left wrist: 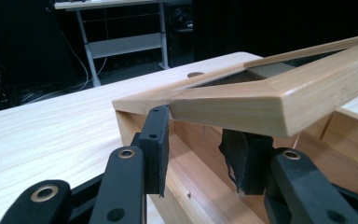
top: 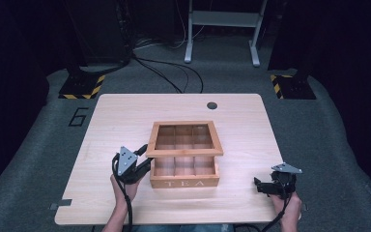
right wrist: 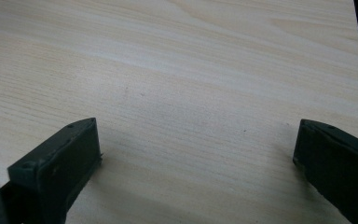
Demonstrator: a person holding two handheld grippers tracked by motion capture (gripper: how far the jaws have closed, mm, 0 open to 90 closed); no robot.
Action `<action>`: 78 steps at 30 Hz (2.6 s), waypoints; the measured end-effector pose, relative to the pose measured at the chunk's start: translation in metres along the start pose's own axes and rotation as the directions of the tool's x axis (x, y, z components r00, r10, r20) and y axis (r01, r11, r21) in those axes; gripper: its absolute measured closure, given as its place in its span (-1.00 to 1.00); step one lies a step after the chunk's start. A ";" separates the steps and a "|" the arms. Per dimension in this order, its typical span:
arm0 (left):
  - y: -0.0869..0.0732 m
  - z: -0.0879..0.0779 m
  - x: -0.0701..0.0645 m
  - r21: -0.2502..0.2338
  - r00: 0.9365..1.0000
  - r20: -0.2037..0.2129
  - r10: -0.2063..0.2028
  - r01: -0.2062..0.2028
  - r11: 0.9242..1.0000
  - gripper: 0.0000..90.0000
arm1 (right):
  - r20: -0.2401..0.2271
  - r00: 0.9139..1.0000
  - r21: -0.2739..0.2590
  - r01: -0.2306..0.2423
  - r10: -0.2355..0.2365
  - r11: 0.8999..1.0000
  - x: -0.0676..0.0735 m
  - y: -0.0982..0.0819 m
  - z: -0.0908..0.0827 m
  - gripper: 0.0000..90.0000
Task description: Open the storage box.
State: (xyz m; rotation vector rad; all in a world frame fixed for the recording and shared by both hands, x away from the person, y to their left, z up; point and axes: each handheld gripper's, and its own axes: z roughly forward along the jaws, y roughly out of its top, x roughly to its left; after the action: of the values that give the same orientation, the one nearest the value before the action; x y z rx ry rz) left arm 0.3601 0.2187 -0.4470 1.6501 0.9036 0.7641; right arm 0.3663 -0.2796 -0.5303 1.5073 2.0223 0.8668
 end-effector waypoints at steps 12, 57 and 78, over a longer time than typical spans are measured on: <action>0.021 0.005 0.004 0.000 0.999 -0.020 -0.029 0.029 1.000 0.38 | -0.001 1.000 0.003 -0.001 0.001 1.000 0.000 0.000 0.000 -1.00; 0.087 0.027 0.037 0.137 0.997 0.047 -0.060 0.053 0.989 0.38 | 0.000 1.000 0.007 0.006 -0.006 1.000 -0.001 0.000 0.000 -1.00; 0.098 0.035 0.047 0.145 0.996 0.062 -0.069 0.060 0.988 0.38 | 0.000 1.000 0.007 -0.003 0.003 1.000 0.000 0.000 0.000 -1.00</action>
State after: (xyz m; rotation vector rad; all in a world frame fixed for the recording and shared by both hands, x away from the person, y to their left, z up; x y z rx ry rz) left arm 0.4319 0.2265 -0.3582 1.7524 0.9786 0.6080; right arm 0.3663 -0.2797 -0.5299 1.5143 2.0251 0.8619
